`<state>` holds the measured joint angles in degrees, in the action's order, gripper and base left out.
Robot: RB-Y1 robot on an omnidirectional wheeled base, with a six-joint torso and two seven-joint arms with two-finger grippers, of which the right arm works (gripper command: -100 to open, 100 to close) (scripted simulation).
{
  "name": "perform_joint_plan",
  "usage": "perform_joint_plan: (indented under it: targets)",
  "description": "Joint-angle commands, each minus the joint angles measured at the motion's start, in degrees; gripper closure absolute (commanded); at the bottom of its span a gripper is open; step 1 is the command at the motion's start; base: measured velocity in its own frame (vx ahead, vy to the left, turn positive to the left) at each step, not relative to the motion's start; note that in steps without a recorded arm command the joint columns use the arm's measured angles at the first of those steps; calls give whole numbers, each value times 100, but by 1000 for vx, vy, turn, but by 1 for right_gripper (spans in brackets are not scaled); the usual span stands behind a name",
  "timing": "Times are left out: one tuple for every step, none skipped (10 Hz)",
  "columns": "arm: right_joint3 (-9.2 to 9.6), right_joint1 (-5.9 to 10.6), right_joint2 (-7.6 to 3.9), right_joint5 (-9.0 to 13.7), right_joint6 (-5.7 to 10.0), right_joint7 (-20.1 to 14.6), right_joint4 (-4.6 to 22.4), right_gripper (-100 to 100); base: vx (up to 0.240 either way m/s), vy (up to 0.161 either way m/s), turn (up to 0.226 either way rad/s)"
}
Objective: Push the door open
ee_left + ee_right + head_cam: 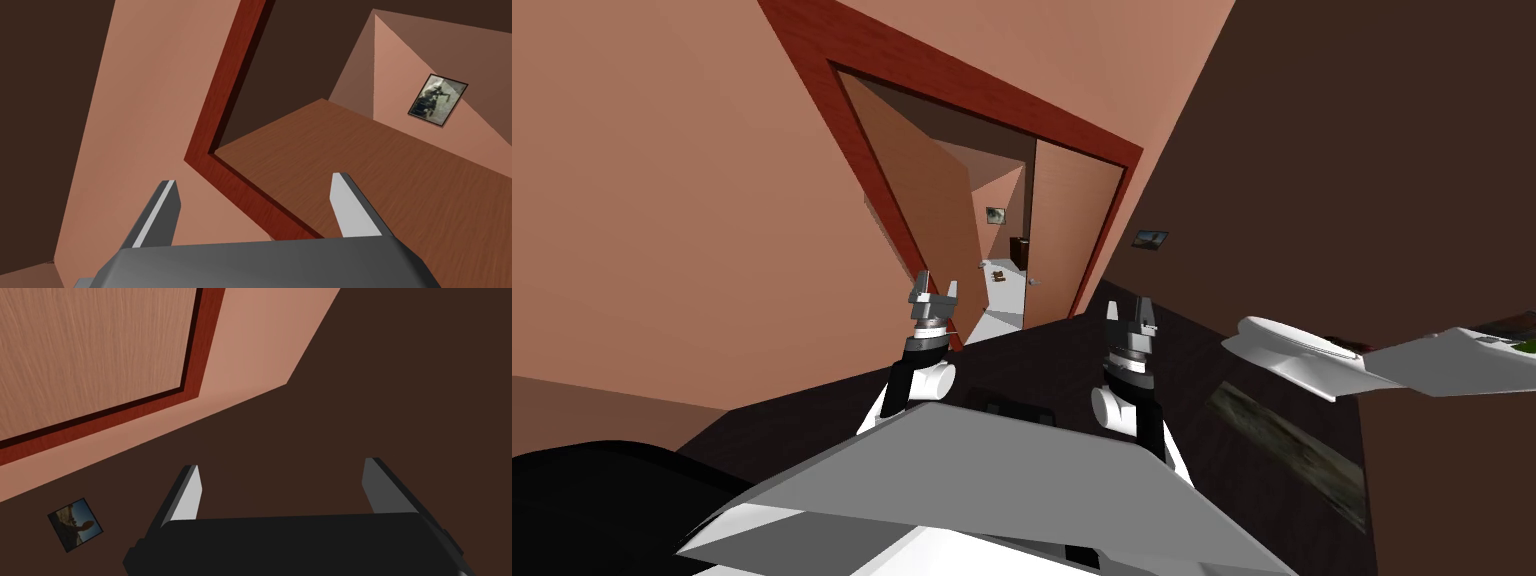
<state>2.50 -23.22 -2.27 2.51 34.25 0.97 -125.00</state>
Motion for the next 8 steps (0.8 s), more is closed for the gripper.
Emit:
perform_joint_plan:
  targets:
    - [11, 40, -23, -7, 24, -13, 162, -100, 82, -15, 44]
    - [9, 129, -54, -11, 57, -28, 399, -100, 102, -1, 107]
    - [8, 183, -70, -14, 76, -37, 542, -100, 117, -6, 86]
    - [7, 237, -86, -16, 95, -45, 685, -100, 106, -9, 48]
    - [6, 291, -102, -19, 115, -54, 828, -100, 86, -19, 51]
    - [5, 344, -117, -21, 134, -63, 971, -100, 83, -26, 60]
    - [4, 406, -132, -24, 157, -73, 1134, -100, 92, -18, 66]
    - [3, 469, -147, -28, 179, -84, 1289, -100, 84, -19, 67]
